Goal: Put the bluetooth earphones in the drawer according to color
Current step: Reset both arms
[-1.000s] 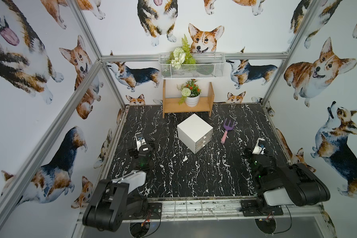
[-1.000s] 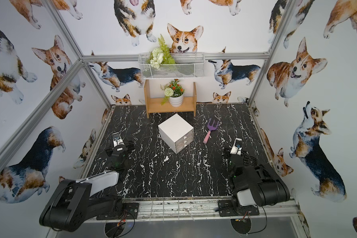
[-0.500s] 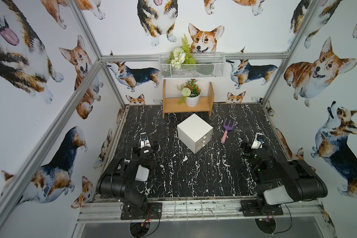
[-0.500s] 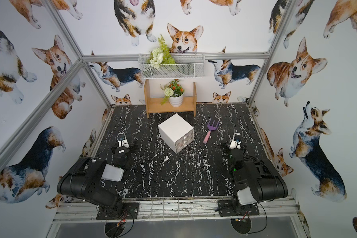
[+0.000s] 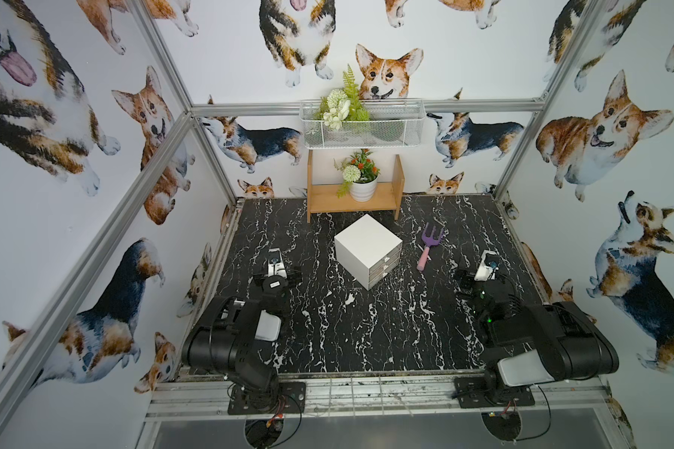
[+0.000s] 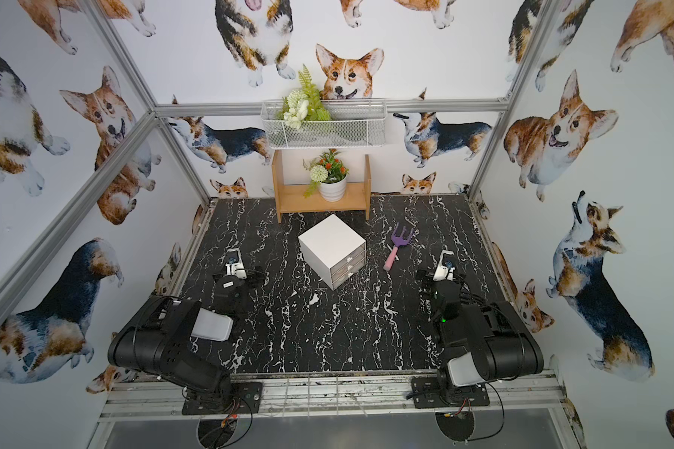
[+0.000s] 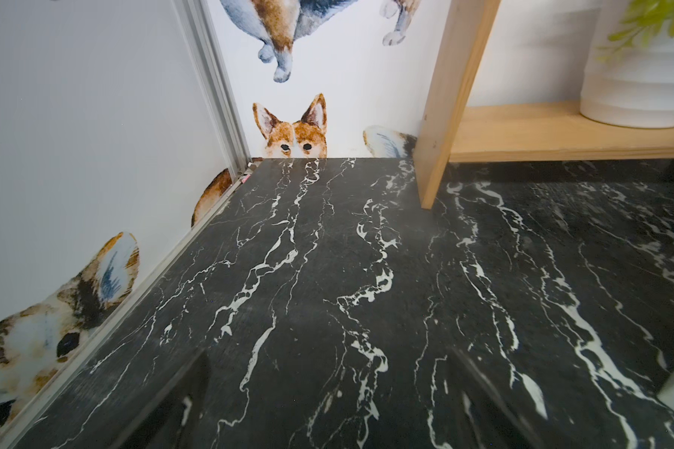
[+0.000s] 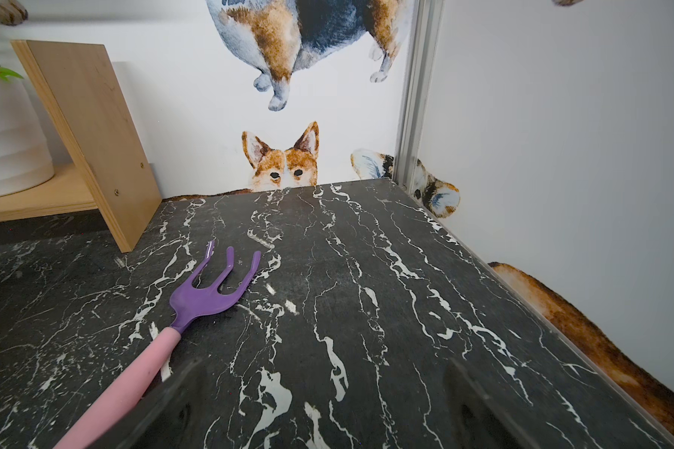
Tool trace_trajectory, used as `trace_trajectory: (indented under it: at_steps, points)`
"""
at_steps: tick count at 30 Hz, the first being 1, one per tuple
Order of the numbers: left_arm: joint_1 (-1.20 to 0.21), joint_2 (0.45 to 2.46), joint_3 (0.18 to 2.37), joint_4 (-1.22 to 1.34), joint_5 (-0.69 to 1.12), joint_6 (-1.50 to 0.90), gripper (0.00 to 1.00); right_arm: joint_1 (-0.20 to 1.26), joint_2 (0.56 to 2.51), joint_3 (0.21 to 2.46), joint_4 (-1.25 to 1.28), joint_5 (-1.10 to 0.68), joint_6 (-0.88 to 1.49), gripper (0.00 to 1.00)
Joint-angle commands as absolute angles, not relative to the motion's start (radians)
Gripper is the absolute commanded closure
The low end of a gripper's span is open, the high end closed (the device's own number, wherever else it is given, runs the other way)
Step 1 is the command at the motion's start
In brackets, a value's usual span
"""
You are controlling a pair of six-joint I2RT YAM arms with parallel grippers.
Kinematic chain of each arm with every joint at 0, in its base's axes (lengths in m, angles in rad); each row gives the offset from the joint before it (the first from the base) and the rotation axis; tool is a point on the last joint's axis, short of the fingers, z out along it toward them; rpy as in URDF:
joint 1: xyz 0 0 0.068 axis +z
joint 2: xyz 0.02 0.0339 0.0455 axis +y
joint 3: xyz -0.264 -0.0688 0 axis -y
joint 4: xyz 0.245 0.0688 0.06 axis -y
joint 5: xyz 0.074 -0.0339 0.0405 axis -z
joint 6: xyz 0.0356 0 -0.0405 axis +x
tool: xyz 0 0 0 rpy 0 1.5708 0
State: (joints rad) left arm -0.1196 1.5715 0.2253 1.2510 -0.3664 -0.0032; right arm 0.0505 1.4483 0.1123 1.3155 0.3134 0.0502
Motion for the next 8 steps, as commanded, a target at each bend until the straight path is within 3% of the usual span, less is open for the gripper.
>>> trace_trajectory:
  at_steps: [1,8]
  points:
    - [-0.12,1.574,0.222,1.301,-0.385,0.012,0.0,0.051,1.449,0.116,1.322,0.309,0.056,0.0]
    - [-0.12,1.574,0.223,1.301,-0.385,0.012,0.0,0.035,1.45,0.126,1.302,0.27,0.064,0.0]
